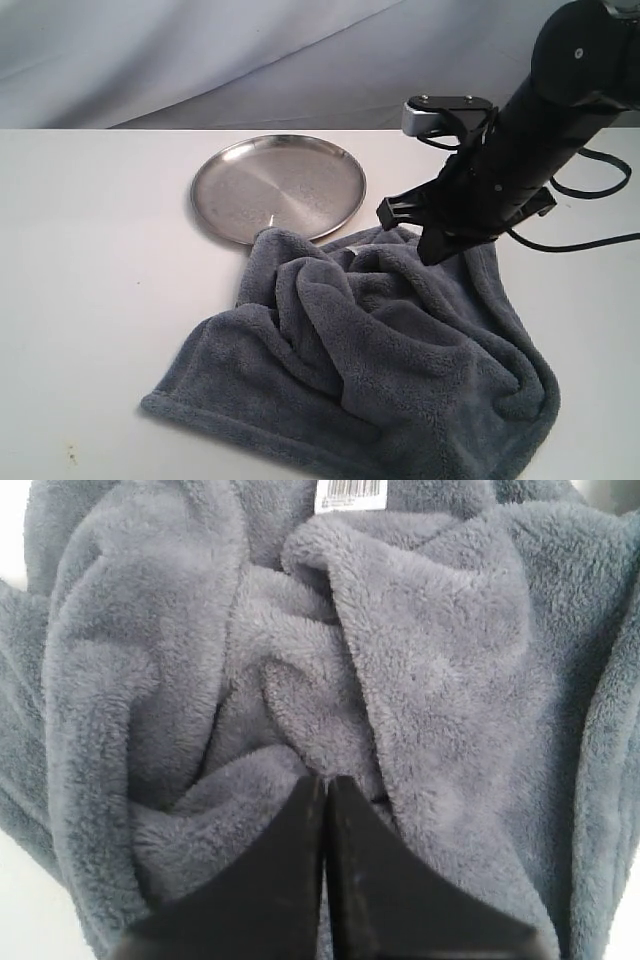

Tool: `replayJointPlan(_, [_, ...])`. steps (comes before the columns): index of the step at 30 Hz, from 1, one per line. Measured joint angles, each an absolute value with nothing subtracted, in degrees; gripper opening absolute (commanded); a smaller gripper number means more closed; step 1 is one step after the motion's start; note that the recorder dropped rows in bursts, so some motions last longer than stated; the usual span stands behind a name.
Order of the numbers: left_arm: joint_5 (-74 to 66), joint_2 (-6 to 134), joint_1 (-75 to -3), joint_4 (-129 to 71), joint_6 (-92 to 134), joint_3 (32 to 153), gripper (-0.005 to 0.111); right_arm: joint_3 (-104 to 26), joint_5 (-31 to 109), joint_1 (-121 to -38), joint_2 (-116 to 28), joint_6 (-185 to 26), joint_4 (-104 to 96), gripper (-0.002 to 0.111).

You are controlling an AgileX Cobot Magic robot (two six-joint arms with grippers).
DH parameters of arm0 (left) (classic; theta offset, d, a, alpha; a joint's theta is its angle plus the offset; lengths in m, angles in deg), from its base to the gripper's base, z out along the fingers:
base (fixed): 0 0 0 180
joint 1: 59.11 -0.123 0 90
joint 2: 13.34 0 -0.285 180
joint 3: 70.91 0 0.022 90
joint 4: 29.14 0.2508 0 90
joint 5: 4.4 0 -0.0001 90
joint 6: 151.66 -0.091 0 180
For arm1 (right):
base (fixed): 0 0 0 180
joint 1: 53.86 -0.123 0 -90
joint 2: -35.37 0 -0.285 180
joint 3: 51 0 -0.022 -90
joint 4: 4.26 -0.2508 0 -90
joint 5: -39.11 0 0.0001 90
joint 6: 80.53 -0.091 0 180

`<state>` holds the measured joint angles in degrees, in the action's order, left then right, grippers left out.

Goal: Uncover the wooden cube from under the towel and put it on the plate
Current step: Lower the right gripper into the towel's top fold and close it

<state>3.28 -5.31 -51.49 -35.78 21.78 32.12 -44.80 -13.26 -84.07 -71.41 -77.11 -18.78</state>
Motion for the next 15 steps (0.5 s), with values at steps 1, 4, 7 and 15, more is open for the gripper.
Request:
replayJointPlan(1, [3.3, -5.3, -51.5, -35.8, 21.8, 32.1, 0.0, -44.8, -14.0, -84.1, -71.4, -78.2, -17.7, 0.0])
replayJointPlan(4, [3.3, -5.3, -51.5, -35.8, 21.8, 32.1, 0.0, -44.8, -16.7, -84.1, -71.4, -83.1, -10.4, 0.0])
replayJointPlan(7, [3.3, -5.3, -51.5, -35.8, 21.8, 32.1, 0.0, -44.8, -18.6, -83.9, -71.4, -86.1, -5.8, 0.0])
replayJointPlan(15, [3.3, -5.3, -51.5, -35.8, 21.8, 32.1, 0.0, -44.8, -18.8, -83.8, -71.4, -86.7, -5.2, 0.007])
